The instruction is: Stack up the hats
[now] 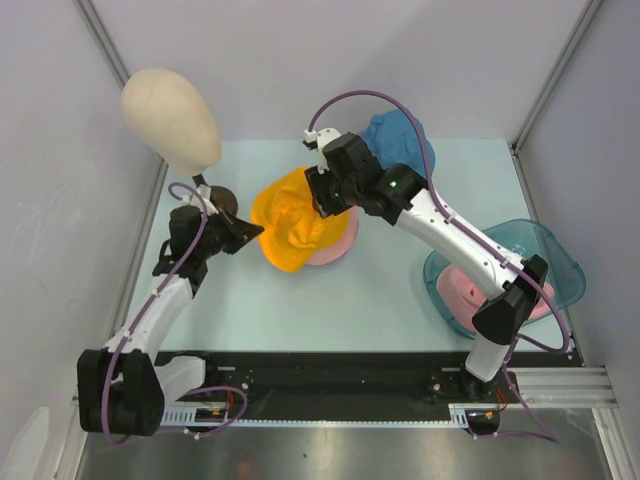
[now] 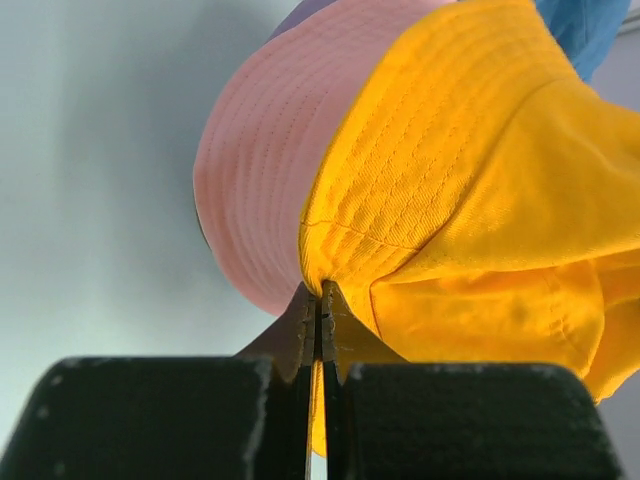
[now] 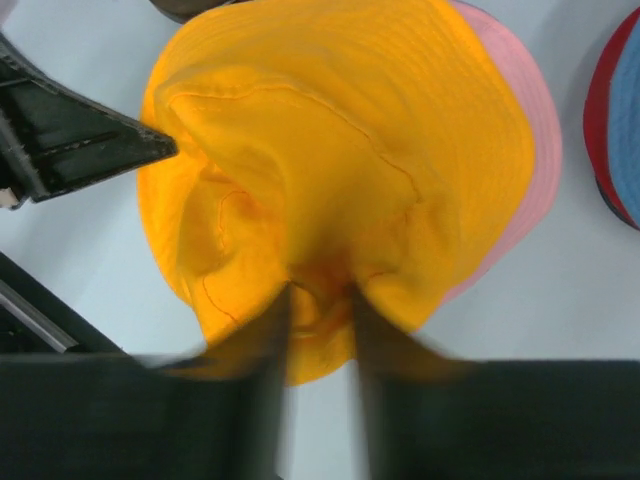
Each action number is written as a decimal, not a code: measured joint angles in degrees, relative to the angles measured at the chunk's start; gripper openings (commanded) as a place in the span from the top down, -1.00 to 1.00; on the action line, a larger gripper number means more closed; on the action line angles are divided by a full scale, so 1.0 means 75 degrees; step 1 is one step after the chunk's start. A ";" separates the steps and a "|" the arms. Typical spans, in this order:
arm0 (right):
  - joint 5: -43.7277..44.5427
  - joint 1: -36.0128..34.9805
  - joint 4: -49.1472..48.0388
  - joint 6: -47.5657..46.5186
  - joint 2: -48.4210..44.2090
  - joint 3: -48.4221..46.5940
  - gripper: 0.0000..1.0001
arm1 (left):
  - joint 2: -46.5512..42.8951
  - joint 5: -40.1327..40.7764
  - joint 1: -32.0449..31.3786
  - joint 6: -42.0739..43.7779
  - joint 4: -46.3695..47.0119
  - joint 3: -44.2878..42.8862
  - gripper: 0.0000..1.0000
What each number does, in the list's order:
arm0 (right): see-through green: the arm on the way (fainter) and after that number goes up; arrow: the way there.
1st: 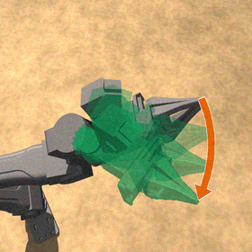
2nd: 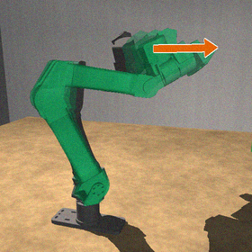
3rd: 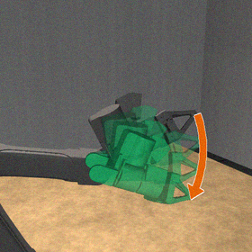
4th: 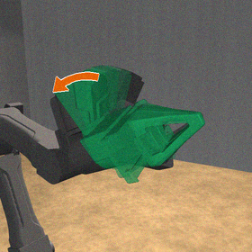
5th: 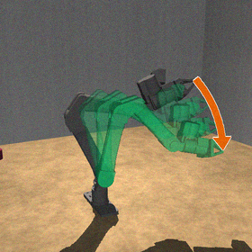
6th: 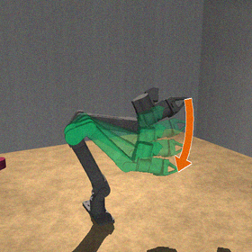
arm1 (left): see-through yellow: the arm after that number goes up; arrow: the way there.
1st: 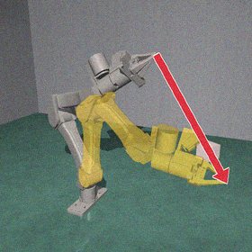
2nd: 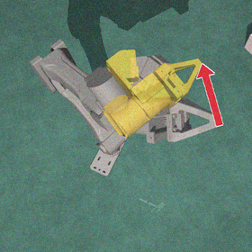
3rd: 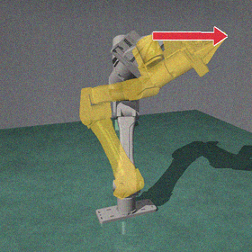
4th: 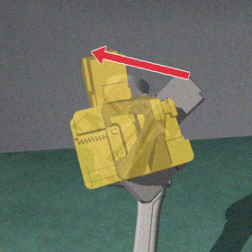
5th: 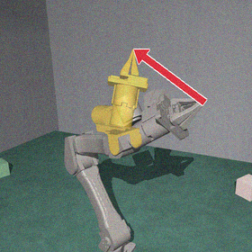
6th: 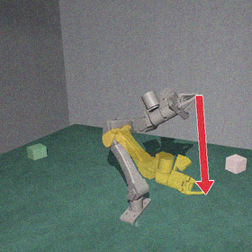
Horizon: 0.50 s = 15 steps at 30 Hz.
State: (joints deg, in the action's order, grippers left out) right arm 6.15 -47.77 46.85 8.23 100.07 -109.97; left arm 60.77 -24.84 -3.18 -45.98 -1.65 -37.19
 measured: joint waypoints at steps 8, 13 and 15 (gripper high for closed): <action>-0.1166 0.1055 -0.0353 0.0198 -0.0612 0.0676 -0.25 | 0.1020 -0.0595 0.0006 0.0198 0.1026 -0.0020 0.99; -0.2565 0.2396 -0.1300 0.0452 -0.1542 0.1918 -0.14 | 0.1311 -0.0755 0.0006 0.0370 0.1180 -0.0210 0.99; -0.3200 0.2841 -0.1821 0.0589 -0.1751 0.2489 -0.15 | 0.1381 -0.0778 0.0006 0.0431 0.1189 -0.0268 1.00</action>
State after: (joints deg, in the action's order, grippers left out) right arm -17.85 -26.46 33.19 12.64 86.94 -91.31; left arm 71.13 -30.68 -3.14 -42.74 7.27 -39.20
